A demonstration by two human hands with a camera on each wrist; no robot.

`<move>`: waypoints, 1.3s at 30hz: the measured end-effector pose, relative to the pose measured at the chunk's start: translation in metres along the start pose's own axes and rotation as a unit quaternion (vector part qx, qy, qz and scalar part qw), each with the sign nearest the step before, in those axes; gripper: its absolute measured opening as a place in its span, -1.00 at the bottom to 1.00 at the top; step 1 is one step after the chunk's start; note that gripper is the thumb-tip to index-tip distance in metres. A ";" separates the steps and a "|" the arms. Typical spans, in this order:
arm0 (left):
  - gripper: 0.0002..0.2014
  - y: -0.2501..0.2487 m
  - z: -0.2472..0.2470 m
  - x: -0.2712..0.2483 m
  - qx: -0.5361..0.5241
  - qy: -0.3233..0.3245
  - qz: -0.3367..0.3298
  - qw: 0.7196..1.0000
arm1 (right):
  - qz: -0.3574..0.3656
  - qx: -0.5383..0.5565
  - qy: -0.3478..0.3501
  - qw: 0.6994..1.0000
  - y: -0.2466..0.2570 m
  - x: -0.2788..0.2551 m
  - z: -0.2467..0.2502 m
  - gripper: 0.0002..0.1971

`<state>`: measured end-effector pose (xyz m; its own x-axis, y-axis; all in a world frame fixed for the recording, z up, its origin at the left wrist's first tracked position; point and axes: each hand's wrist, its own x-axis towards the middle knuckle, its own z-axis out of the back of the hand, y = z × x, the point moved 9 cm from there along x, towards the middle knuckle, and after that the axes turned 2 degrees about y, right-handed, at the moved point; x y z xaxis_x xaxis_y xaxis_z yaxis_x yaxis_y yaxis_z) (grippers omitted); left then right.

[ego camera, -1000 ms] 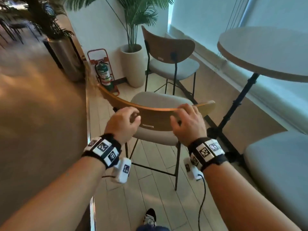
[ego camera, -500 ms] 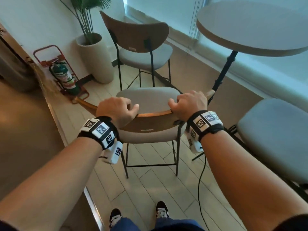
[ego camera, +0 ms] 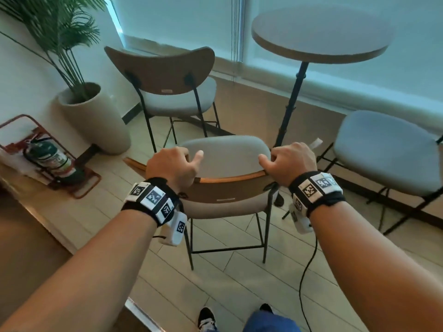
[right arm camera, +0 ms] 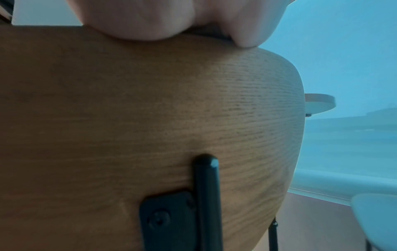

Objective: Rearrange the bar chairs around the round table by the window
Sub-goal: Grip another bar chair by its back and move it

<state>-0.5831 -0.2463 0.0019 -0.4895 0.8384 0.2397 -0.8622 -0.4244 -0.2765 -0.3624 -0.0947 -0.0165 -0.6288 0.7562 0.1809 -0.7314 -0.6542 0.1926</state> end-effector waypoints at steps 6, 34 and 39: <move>-0.45 0.006 0.008 -0.001 -0.045 -0.006 -0.055 0.997 | -0.045 0.001 -0.026 0.999 -0.004 -0.030 0.011 -0.42; -0.55 -0.023 0.000 0.036 -0.075 0.065 -0.287 0.953 | -0.288 -0.045 -0.048 0.956 0.031 -0.135 0.022 -0.47; -0.55 -0.028 -0.006 0.032 -0.071 0.073 -0.273 0.957 | -0.274 -0.066 -0.055 0.958 0.024 -0.131 0.025 -0.45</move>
<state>-0.5743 -0.2053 0.0120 0.0610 0.9652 0.2544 -0.9528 0.1322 -0.2731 -0.2906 -0.2098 -0.0115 -0.1146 0.9752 0.1895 -0.9752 -0.1468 0.1655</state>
